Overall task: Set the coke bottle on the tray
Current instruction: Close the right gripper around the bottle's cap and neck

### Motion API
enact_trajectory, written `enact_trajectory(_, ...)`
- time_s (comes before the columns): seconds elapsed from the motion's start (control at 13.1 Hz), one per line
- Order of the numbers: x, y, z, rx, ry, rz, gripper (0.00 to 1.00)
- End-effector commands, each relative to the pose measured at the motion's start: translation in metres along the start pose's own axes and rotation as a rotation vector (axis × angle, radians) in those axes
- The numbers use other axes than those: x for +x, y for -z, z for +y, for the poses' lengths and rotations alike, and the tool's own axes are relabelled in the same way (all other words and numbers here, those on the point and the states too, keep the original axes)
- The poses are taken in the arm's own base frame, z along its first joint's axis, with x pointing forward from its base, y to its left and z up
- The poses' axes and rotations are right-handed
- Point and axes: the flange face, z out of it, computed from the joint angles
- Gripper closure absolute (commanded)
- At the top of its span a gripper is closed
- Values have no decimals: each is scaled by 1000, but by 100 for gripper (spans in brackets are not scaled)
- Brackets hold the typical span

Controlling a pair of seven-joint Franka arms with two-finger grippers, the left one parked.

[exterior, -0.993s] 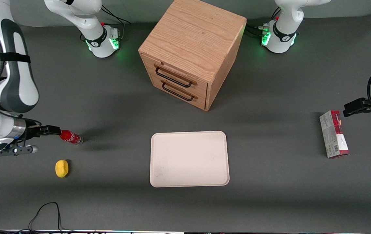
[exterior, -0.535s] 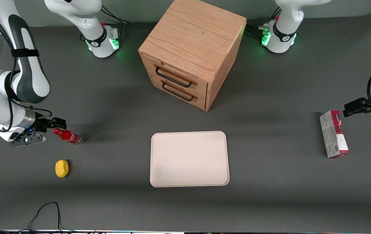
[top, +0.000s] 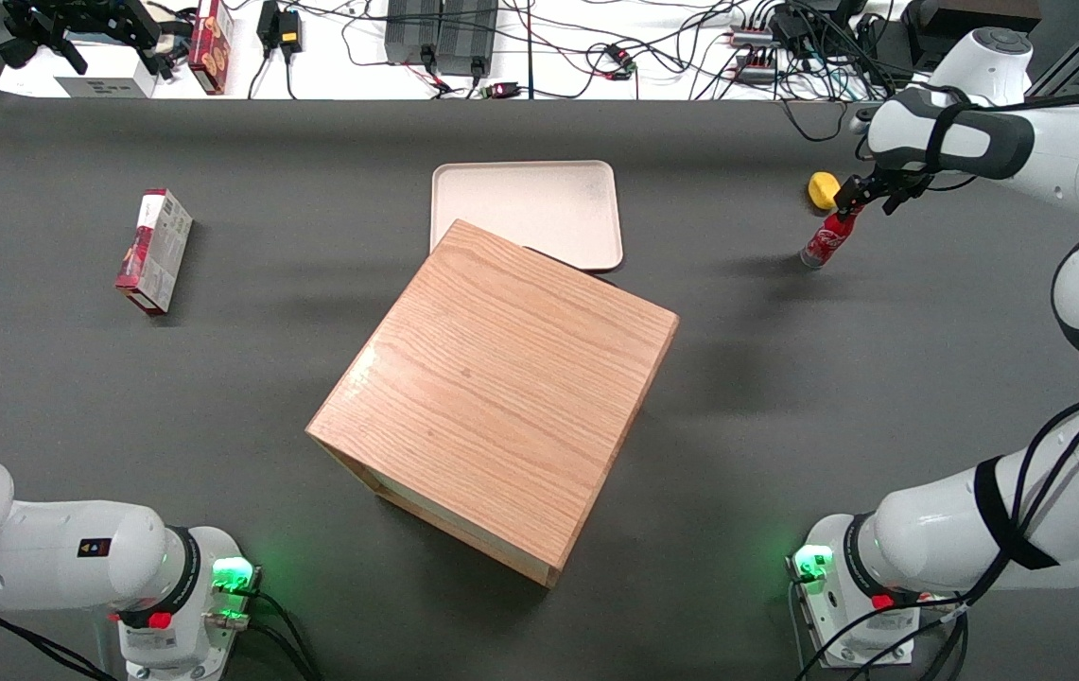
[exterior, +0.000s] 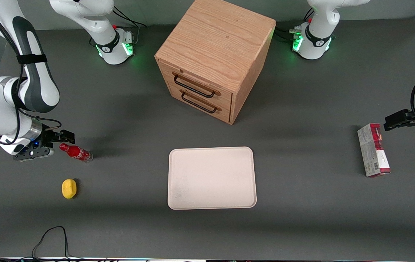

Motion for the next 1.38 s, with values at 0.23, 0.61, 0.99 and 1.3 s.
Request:
enact_trajectory(0.23,5,7,-12,2,-8,44,1)
enact_trajectory(0.61,7,3,-14,3,-3,39,43)
enact_trajectory(0.99,7,4,-14,3,-3,38,100)
enact_trajectory(1.3,7,6,-13,3,-8,38,100)
